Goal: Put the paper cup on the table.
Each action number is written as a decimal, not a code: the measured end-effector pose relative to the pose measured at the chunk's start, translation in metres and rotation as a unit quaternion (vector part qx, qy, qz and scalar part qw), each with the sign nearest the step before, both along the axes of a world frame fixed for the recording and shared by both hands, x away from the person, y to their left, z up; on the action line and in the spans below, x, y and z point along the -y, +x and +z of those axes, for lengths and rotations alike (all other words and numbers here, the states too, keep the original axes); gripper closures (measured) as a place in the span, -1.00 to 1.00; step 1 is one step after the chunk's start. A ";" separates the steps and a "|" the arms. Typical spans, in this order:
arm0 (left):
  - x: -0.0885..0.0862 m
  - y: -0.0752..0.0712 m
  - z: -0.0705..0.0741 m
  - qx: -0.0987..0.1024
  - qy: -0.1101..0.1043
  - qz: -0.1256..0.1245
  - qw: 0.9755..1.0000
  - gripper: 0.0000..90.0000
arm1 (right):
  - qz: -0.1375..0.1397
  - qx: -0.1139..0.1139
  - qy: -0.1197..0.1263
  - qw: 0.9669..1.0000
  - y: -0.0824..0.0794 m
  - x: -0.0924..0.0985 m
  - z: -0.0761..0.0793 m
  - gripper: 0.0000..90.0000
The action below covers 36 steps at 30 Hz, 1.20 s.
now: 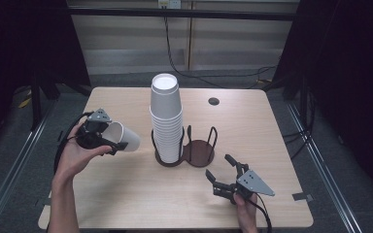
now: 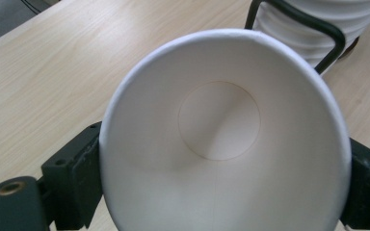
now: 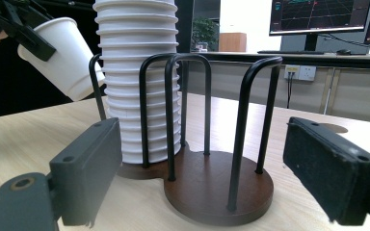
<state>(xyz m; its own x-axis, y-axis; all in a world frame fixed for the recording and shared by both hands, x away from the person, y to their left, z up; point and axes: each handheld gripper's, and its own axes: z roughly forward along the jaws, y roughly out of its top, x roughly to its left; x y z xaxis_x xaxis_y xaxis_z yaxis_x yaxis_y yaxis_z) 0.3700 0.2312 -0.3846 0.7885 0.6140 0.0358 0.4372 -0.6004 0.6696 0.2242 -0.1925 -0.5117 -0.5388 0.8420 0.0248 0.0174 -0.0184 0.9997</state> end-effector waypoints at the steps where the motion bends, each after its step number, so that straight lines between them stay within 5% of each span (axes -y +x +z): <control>1: 0.000 0.001 -0.001 -0.001 0.004 0.000 1.000 -0.77 | 0.000 0.000 0.000 1.000 0.000 0.000 0.000 -0.70; 9: 0.004 0.010 -0.003 -0.021 0.038 0.002 0.999 -0.77 | 0.001 0.000 0.000 1.000 0.000 0.000 0.000 -0.70; 15: 0.012 0.013 -0.005 -0.035 0.089 -0.015 0.995 -0.77 | 0.001 0.000 0.000 1.000 0.000 0.000 0.000 -0.70; 21: 0.016 0.019 -0.007 -0.052 0.103 -0.018 0.993 -0.77 | 0.001 0.000 0.000 1.000 0.000 0.000 0.000 -0.70; 24: 0.018 0.024 -0.009 -0.062 0.125 -0.016 0.990 -0.77 | 0.001 0.000 0.000 1.000 0.000 0.000 0.000 -0.70; 25: 0.020 0.023 -0.010 -0.064 0.119 -0.007 0.991 -0.77 | 0.001 0.000 0.000 1.000 0.000 0.000 0.000 -0.70; 34: 0.027 0.028 -0.010 -0.077 0.156 -0.031 0.984 -0.78 | 0.003 0.001 -0.001 1.000 0.000 0.000 0.000 -0.70; 36: 0.029 0.029 -0.016 -0.084 0.176 -0.024 0.981 -0.78 | 0.003 0.000 -0.001 1.000 0.000 0.000 0.000 -0.70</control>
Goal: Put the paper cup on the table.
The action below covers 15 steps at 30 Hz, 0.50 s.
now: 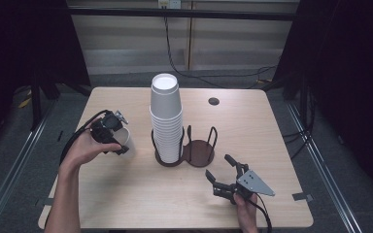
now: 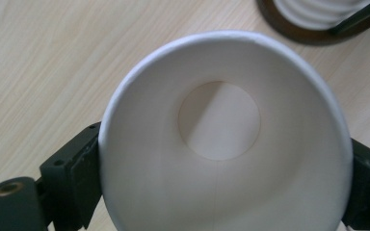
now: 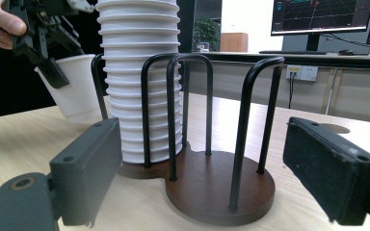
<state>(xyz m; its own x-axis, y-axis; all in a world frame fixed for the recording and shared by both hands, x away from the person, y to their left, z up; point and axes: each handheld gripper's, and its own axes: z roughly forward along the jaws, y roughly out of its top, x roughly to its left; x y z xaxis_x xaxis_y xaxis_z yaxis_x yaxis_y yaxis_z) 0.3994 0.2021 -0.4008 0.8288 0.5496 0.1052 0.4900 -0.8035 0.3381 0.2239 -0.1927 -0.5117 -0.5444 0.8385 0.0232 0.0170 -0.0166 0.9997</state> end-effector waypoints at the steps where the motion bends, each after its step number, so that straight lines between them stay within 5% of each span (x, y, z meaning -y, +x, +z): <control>1: 0.000 0.001 -0.001 -0.003 0.002 -0.002 1.000 -0.78 | 0.000 0.000 0.000 1.000 0.000 0.000 0.000 -0.70; 15: 0.006 0.005 -0.015 -0.013 0.022 -0.010 1.000 -0.81 | 0.001 0.000 0.000 1.000 0.000 0.000 0.000 -0.70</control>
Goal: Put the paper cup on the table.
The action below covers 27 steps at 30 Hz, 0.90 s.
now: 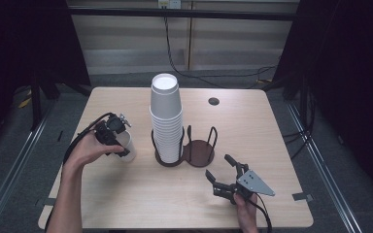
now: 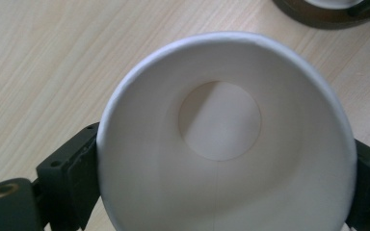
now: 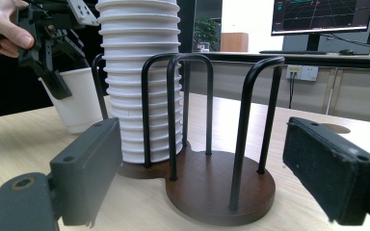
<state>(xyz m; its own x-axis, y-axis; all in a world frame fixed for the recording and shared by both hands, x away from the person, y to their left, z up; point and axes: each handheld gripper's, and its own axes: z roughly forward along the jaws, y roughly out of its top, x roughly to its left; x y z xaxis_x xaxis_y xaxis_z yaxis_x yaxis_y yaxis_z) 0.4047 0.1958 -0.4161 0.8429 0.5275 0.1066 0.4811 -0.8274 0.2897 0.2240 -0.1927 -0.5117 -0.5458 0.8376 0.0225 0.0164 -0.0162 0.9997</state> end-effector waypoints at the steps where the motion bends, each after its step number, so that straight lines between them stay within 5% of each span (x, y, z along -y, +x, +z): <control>1: 0.000 0.000 0.000 0.001 -0.002 0.000 1.000 -0.83 | 0.000 0.000 0.000 1.000 0.000 0.000 0.000 -0.70; 19: 0.008 0.004 -0.007 0.022 0.004 -0.003 1.000 -0.86 | -0.001 -0.001 0.001 1.000 0.000 0.000 0.000 -0.70; 27: 0.005 0.003 -0.014 0.026 -0.015 0.010 0.999 -0.87 | -0.001 -0.001 0.001 1.000 0.000 0.000 0.000 -0.70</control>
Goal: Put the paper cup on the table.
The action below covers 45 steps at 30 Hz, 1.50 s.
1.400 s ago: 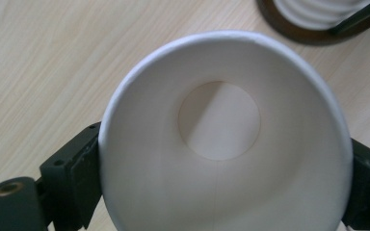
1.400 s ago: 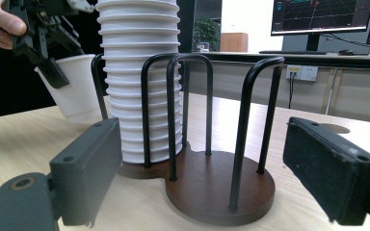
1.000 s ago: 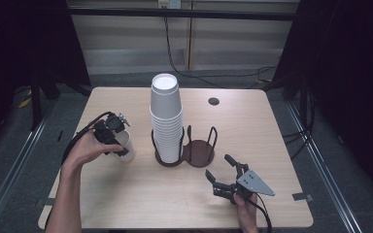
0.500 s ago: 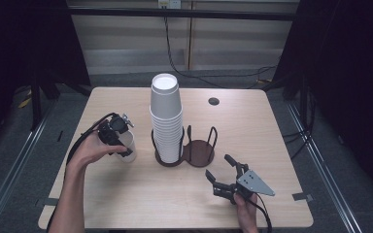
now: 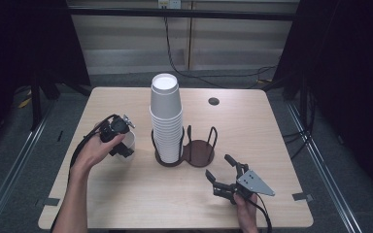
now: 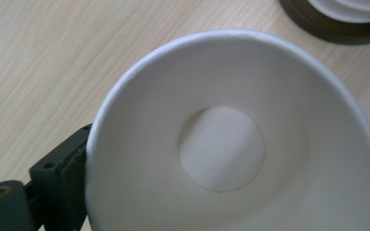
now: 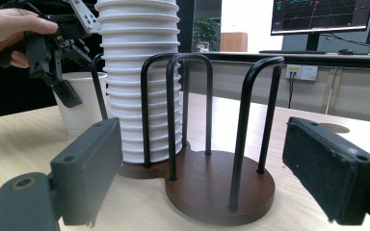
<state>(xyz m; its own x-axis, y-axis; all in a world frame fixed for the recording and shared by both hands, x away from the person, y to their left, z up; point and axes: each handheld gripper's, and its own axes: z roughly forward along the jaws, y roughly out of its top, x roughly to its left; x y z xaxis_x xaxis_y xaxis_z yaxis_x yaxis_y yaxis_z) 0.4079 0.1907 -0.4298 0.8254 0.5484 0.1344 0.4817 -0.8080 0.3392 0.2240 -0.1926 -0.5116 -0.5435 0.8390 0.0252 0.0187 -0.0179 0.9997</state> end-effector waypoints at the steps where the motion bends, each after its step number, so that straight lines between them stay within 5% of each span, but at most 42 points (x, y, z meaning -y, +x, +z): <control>1: -0.001 0.000 -0.001 -0.001 -0.002 0.000 1.000 -0.87 | 0.000 0.000 0.000 1.000 0.000 0.000 0.000 -0.70; 10: -0.015 -0.007 -0.010 0.006 -0.035 0.000 0.999 -0.86 | -0.001 0.000 0.000 1.000 0.000 0.000 0.000 -0.70; 19: -0.026 -0.013 -0.019 0.007 -0.031 0.001 0.999 -0.75 | -0.002 0.000 0.000 1.000 0.000 0.000 0.000 -0.70; 28: -0.042 -0.021 -0.026 0.013 -0.058 0.017 0.998 -0.64 | -0.002 0.000 0.000 1.000 0.000 0.000 0.000 -0.70; 37: -0.054 -0.031 -0.030 0.027 -0.097 0.050 0.994 -0.64 | -0.004 0.000 -0.001 1.000 0.000 0.000 0.000 -0.70; 41: -0.064 -0.036 -0.030 0.031 -0.125 0.064 0.990 -0.64 | -0.003 0.000 0.000 1.000 0.000 0.000 0.000 -0.70; 44: -0.071 -0.045 -0.027 0.046 -0.163 0.069 0.983 -0.64 | -0.003 0.000 0.000 1.000 0.000 0.000 0.000 -0.70; 45: -0.071 -0.045 -0.027 0.046 -0.163 0.069 0.983 -0.64 | -0.003 0.000 0.000 1.000 0.000 0.000 0.000 -0.70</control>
<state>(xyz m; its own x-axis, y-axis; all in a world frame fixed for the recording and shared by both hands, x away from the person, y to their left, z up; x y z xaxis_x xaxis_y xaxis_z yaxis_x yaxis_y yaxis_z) 0.3631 0.2616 -0.4569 0.7326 0.6807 0.0035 0.5345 -0.5784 0.6163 0.2238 -0.1925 -0.5116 -0.5382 0.8424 0.0254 0.0186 -0.0182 0.9997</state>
